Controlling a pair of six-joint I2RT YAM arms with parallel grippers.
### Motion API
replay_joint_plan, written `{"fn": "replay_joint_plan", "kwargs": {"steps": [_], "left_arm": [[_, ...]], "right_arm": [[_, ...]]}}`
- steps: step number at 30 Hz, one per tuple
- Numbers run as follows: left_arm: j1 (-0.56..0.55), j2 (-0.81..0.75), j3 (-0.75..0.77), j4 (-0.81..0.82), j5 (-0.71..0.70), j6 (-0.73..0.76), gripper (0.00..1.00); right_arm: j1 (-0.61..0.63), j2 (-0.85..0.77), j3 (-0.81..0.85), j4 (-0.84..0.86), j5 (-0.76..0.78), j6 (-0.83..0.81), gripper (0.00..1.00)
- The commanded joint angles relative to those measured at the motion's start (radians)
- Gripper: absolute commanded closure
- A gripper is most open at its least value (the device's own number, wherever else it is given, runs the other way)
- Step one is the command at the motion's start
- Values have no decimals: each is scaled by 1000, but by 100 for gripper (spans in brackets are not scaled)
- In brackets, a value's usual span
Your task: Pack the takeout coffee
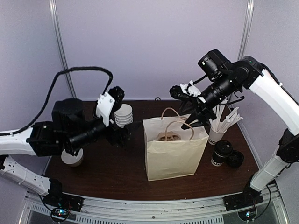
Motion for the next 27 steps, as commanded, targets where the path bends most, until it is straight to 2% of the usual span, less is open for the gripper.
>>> {"fn": "replay_joint_plan", "kwargs": {"steps": [1, 4, 7, 11, 18, 24, 27], "left_arm": [[177, 107, 299, -365, 259, -2, 2], [246, 243, 473, -509, 463, 73, 3], [265, 401, 654, -640, 567, 142, 2], [277, 580, 808, -713, 623, 174, 3], [284, 695, 930, -757, 627, 222, 5], [306, 767, 1021, -777, 701, 254, 16], [324, 815, 1077, -791, 780, 265, 29]], "right_arm": [[49, -65, -70, 1, 65, -6, 36], [81, -118, -131, 15, 71, -4, 36], [100, -150, -183, 26, 65, 4, 36], [125, -164, -227, 18, 71, 3, 39], [157, -220, -285, -8, 84, -21, 41], [191, -232, -308, -57, 86, -42, 42], [194, -228, -306, -65, 89, -45, 42]]}}
